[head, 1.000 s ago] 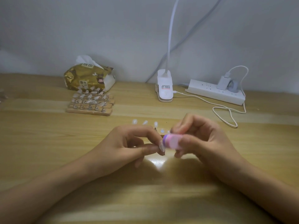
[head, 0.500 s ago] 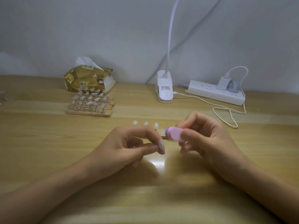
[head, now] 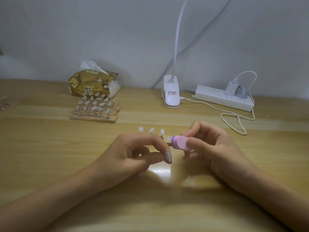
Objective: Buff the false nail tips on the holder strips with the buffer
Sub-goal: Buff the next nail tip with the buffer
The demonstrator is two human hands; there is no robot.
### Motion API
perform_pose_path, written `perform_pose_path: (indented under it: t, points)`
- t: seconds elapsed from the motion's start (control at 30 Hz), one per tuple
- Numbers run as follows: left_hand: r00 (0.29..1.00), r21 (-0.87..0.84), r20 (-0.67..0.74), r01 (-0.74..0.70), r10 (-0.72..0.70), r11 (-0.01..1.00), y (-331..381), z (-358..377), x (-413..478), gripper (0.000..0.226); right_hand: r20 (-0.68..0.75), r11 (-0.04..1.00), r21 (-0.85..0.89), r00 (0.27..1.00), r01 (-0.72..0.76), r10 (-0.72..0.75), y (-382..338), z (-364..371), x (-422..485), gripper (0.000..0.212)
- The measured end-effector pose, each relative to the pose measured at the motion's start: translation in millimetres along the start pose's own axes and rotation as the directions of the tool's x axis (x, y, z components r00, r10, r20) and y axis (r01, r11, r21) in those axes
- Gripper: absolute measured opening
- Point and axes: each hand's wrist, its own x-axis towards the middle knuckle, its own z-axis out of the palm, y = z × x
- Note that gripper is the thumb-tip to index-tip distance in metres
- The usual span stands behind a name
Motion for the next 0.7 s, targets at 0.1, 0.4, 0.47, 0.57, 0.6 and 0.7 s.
perform_pose_path:
  t: [0.1, 0.4, 0.47, 0.57, 0.6, 0.7]
  points:
    - [1.000, 0.029, 0.004, -0.003, 0.003, 1.000, 0, 0, 0, 0.009, 0.121, 1.000, -0.014, 0.993, 0.006, -0.005, 0, 8, -2, 0.016]
    - [1.000, -0.014, -0.001, 0.015, -0.015, 1.000, 0, -1, 0, 0.008, 0.123, 0.999, -0.033, 0.992, 0.013, -0.009, 4, 7, 0, 0.016]
    - [1.000, -0.030, -0.016, 0.024, -0.024, 0.999, 0, -2, 0, 0.005, 0.044, 0.998, -0.055, 0.999, -0.005, 0.008, 3, 3, 3, 0.017]
    - [1.000, -0.056, -0.012, 0.019, -0.020, 0.998, 1, 0, 0, 0.008, 0.021, 1.000, 0.023, 1.000, 0.008, -0.009, -1, -2, 1, 0.015]
    - [1.000, -0.057, -0.004, 0.019, -0.020, 0.998, 0, 1, 1, 0.007, 0.073, 0.999, 0.036, 0.997, 0.011, -0.013, -1, 0, 1, 0.011]
    - [1.000, -0.024, -0.003, 0.026, -0.026, 0.999, -2, -1, 0, 0.009, 0.099, 0.997, -0.079, 0.995, -0.004, 0.011, 2, 5, 1, 0.016]
